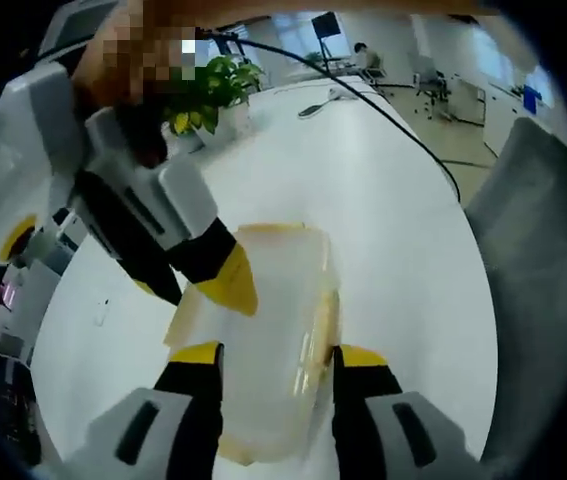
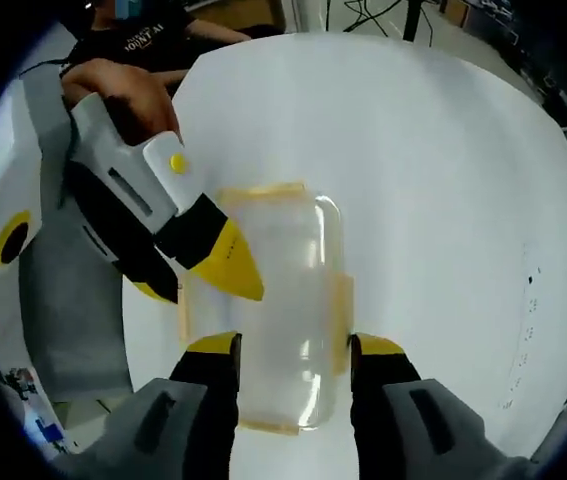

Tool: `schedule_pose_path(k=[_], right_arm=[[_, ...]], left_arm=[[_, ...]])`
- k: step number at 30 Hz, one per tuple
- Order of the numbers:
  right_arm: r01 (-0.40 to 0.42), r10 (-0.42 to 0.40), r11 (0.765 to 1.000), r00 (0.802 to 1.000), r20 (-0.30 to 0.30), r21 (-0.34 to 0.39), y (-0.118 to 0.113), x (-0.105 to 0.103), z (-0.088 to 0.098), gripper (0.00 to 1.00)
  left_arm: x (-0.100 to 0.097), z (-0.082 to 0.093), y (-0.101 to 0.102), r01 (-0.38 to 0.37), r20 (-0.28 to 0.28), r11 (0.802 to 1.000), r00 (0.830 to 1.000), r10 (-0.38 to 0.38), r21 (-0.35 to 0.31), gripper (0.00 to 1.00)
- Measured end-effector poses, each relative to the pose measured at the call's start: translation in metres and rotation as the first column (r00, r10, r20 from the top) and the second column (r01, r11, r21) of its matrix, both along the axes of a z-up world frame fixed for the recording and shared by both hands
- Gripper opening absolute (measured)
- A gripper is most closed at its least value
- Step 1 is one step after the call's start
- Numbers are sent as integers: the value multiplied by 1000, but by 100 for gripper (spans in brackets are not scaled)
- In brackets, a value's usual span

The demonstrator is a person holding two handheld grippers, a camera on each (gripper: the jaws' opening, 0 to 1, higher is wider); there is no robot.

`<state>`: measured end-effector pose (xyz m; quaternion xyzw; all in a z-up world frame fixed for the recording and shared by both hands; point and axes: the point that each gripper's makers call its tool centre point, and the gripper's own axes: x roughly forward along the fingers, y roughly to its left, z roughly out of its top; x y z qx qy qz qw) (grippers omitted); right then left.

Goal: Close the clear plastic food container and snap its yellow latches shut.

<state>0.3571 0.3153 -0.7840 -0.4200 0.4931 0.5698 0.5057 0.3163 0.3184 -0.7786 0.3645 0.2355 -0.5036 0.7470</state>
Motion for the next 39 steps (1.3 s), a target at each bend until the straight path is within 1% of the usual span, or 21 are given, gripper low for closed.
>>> schedule_pose_path(k=[2, 4, 9, 12, 16, 19, 28, 33, 39], right_arm=[[-7, 7, 1000, 1000, -2, -8, 3, 5, 0, 41], [-7, 7, 1000, 1000, -7, -6, -1, 0, 1, 41], [1, 1, 999, 999, -54, 37, -3, -2, 0, 41], [-5, 9, 998, 997, -70, 56, -3, -2, -1, 41], [-13, 17, 998, 997, -77, 57, -1, -3, -1, 41], [-31, 34, 998, 997, -65, 47, 0, -2, -1, 41], [-13, 18, 998, 996, -83, 53, 0, 1, -2, 41], [35, -26, 997, 992, -122, 70, 2, -1, -3, 41], [39, -30, 997, 992, -125, 68, 2, -1, -3, 42]], left_arm=[[0, 0, 0, 3, -1, 1000, 1000, -3, 0, 37], [0, 0, 0, 4, 0, 1000, 1000, -4, 1, 37], [-1, -1, -1, 1, 7, 1000, 1000, -1, 11, 37], [0, -1, -1, 0, 10, 1000, 1000, 0, 18, 37], [0, 0, -1, 9, 9, 1000, 1000, -9, 22, 36], [-1, -1, -2, 27, 13, 999, 1000, -27, 34, 35], [-1, -2, -4, 11, 33, 997, 999, -13, 81, 34], [0, -2, -3, 11, 42, 997, 999, -14, 79, 34], [0, -2, -2, 10, 51, 997, 999, -14, 80, 34]])
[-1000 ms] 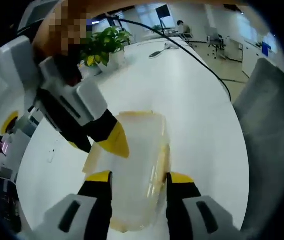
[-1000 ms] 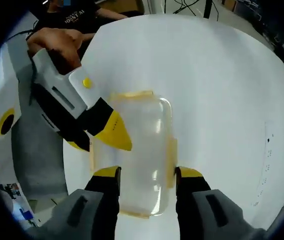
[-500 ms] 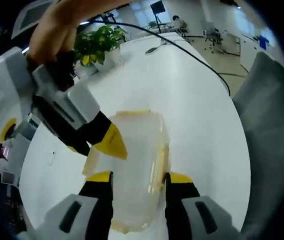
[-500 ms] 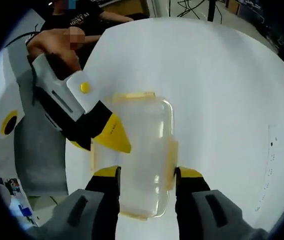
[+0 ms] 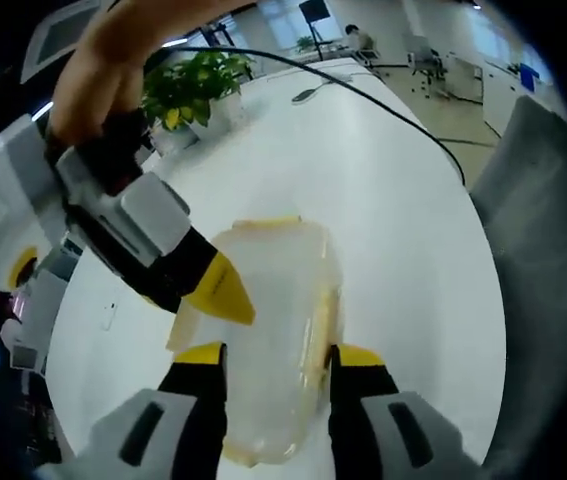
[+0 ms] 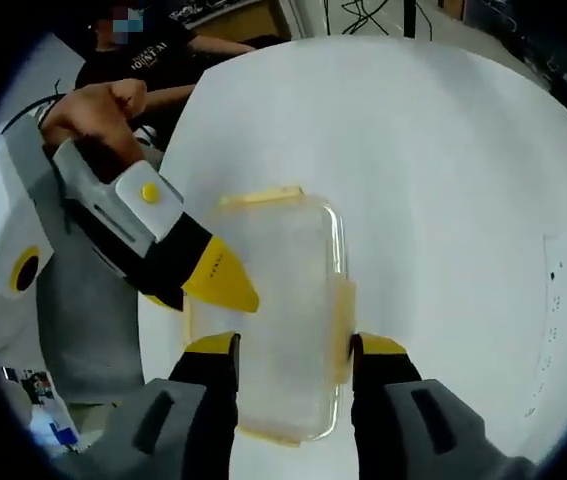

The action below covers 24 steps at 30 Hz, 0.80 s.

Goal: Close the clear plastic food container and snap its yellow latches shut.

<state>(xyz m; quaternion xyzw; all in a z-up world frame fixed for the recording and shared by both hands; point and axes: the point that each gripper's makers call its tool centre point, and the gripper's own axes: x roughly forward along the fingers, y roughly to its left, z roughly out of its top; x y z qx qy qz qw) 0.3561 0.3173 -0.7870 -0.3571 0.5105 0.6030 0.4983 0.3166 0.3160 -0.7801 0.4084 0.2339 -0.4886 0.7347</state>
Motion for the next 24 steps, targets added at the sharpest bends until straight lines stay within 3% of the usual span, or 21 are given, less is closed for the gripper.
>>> schedule_pose_path(k=[4, 6, 24], right_arm=[[-4, 4, 1000, 1000, 3, -9, 1, -1, 0, 42], [-7, 7, 1000, 1000, 4, -20, 0, -1, 0, 41], [-53, 51, 998, 998, -44, -46, 4, 0, -2, 40]], left_arm=[[0, 0, 0, -2, 2, 1000, 1000, 2, 3, 32], [4, 1, 5, 1, 62, 999, 998, -4, 44, 32], [1, -2, -1, 27, 52, 999, 998, -28, 21, 33]])
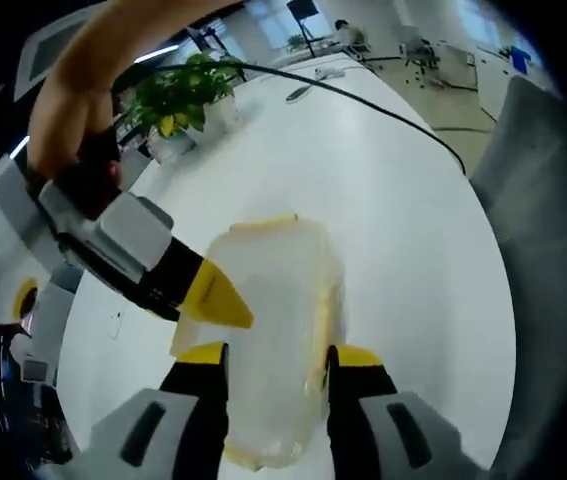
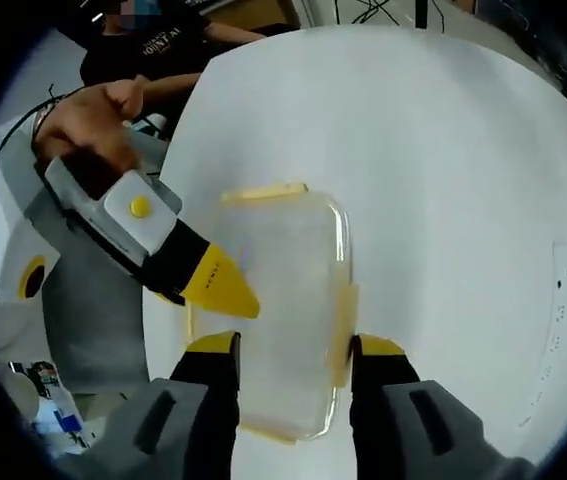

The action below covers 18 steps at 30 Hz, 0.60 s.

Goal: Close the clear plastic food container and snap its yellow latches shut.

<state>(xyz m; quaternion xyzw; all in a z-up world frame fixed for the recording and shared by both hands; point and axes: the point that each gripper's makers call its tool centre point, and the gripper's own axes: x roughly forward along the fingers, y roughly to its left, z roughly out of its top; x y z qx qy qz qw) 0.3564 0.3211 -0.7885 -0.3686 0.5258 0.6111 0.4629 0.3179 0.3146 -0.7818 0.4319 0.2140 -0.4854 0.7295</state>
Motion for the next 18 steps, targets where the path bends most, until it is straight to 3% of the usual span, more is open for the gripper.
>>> schedule_pose_path(k=[9, 10, 11, 18], right_arm=[[-20, 20, 1000, 1000, -14, -5, 1, -1, -1, 37], [-26, 25, 999, 999, -42, -30, -5, -5, 1, 36], [-22, 22, 1000, 999, -30, -3, -2, -2, 2, 36], [-19, 19, 999, 1000, -19, -33, -5, -1, 2, 38]], left_arm=[[0, -1, -1, -4, 11, 1000, 1000, 4, -2, 33], [-2, -1, -2, 7, 1, 1000, 1000, -7, -5, 33], [-2, 0, -1, 2, 9, 1000, 1000, -2, -1, 33], [-1, 0, -1, -1, 8, 1000, 1000, 1, 1, 33]])
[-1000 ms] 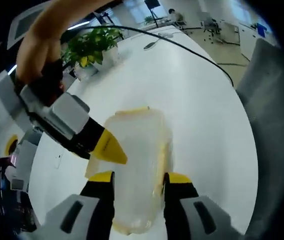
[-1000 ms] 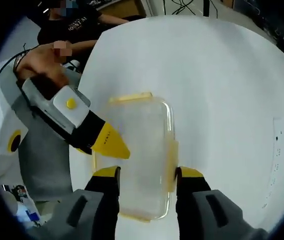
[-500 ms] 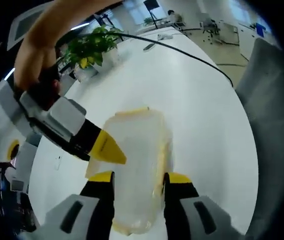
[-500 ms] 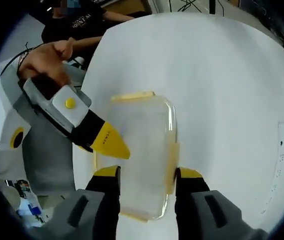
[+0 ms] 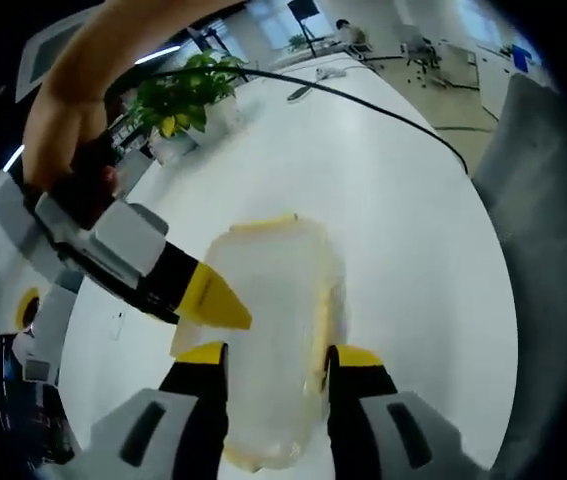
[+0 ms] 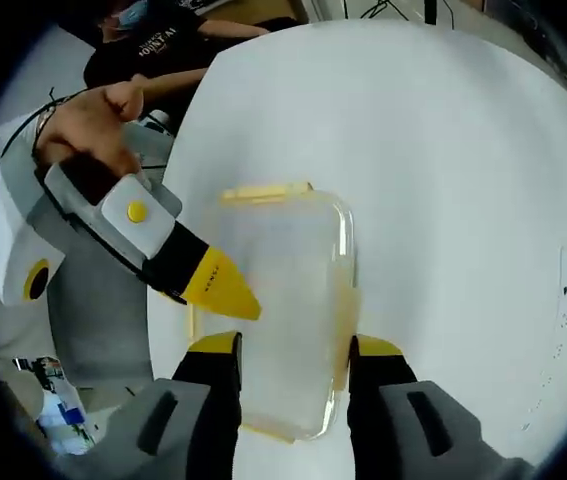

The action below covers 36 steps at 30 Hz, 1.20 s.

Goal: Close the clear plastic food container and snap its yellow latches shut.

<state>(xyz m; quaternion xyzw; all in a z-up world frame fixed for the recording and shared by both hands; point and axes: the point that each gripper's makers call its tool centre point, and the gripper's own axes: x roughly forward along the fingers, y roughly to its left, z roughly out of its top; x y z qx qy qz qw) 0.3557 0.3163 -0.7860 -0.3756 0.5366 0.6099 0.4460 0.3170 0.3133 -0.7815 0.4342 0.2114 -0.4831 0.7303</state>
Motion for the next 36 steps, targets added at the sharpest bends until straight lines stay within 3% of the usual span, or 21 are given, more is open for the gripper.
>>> schedule_pose_path(k=[8, 14, 19, 24, 30, 31, 33, 35, 36], right_arm=[[11, -11, 1000, 1000, 21, -9, 3, 0, 0, 40], [-35, 46, 996, 990, 133, -83, 7, 0, 2, 40], [-19, 34, 996, 983, 182, -84, 7, 4, 3, 40], [41, -31, 999, 965, 260, -32, 5, 4, 7, 39], [74, -112, 990, 932, 346, 122, 5, 5, 13, 39], [95, -147, 984, 913, 381, 153, 4, 8, 15, 42], [94, -225, 956, 845, 486, 279, -1, 20, 24, 52], [147, -355, 902, 790, 501, 407, -11, 22, 30, 64], [181, -430, 858, 767, 477, 482, -18, 19, 33, 65]], left_arm=[[1, -1, 0, -2, 0, 1000, 1000, 2, 10, 33], [1, -1, 0, -13, -2, 1000, 1000, 13, 20, 34], [2, 0, 0, -9, -18, 1000, 1000, 10, 23, 34], [1, 0, 0, 2, -28, 999, 1000, 0, 40, 34], [-1, 1, 1, 16, -8, 999, 1000, -16, 50, 34], [-1, 1, 1, 40, 2, 998, 999, -40, 55, 34], [-3, 2, 8, 12, -7, 999, 1000, -11, 46, 34], [-4, 6, 11, -62, -36, 998, 997, 61, -25, 38], [-4, 13, 10, -98, -54, 989, 994, 93, -114, 43]])
